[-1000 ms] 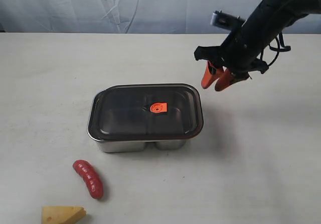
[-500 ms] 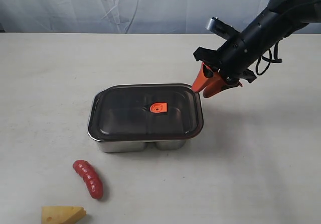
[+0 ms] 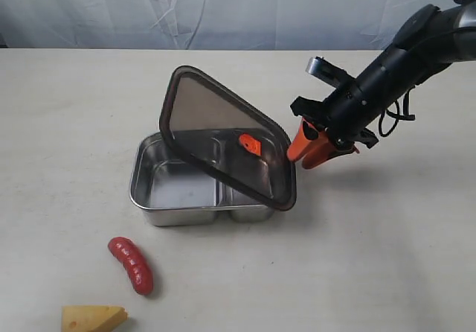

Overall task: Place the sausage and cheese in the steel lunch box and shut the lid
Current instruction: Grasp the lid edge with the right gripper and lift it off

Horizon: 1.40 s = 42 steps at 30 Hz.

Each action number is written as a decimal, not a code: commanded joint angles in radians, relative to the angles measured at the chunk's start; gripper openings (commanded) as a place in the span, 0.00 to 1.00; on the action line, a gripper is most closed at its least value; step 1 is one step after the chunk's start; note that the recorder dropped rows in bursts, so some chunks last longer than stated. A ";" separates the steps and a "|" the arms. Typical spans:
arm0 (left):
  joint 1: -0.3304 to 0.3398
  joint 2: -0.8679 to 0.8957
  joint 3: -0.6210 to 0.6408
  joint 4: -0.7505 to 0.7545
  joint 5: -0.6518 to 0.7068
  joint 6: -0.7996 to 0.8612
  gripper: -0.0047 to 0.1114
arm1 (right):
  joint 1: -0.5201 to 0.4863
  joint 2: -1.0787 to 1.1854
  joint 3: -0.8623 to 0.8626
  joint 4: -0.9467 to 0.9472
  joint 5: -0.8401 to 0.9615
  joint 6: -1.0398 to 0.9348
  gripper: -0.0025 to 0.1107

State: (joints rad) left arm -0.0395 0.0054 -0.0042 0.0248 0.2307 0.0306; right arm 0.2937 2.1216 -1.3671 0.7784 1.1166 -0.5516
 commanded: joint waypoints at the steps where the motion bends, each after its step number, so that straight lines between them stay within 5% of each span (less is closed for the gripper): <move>1: -0.006 -0.005 0.004 0.004 -0.006 -0.001 0.04 | 0.000 -0.001 0.005 0.078 0.025 -0.065 0.39; 8: -0.006 -0.005 0.004 0.004 -0.006 -0.001 0.04 | 0.000 -0.001 0.005 0.131 0.042 -0.103 0.39; 10: -0.006 -0.005 0.004 0.004 -0.006 -0.001 0.04 | -0.003 -0.001 0.005 0.131 0.058 -0.103 0.32; 13: -0.006 -0.005 0.004 0.004 -0.006 -0.001 0.04 | -0.005 -0.014 0.005 0.126 0.070 -0.103 0.03; 31: -0.006 -0.005 0.004 0.004 -0.006 -0.001 0.04 | -0.072 -0.307 0.005 0.353 0.043 -0.268 0.01; 33: -0.006 -0.005 0.004 0.004 -0.006 -0.001 0.04 | -0.094 -0.368 0.005 0.296 -0.057 -0.268 0.01; 36: -0.006 -0.005 0.004 0.004 -0.006 -0.001 0.04 | -0.106 -0.498 0.005 -0.049 -0.265 -0.245 0.01; 42: -0.006 -0.005 0.004 0.004 -0.005 -0.001 0.04 | -0.102 -0.601 0.005 -0.711 -0.232 -0.149 0.01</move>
State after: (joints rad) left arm -0.0395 0.0054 -0.0042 0.0248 0.2307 0.0306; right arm 0.1942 1.5344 -1.3623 0.2425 0.8557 -0.7178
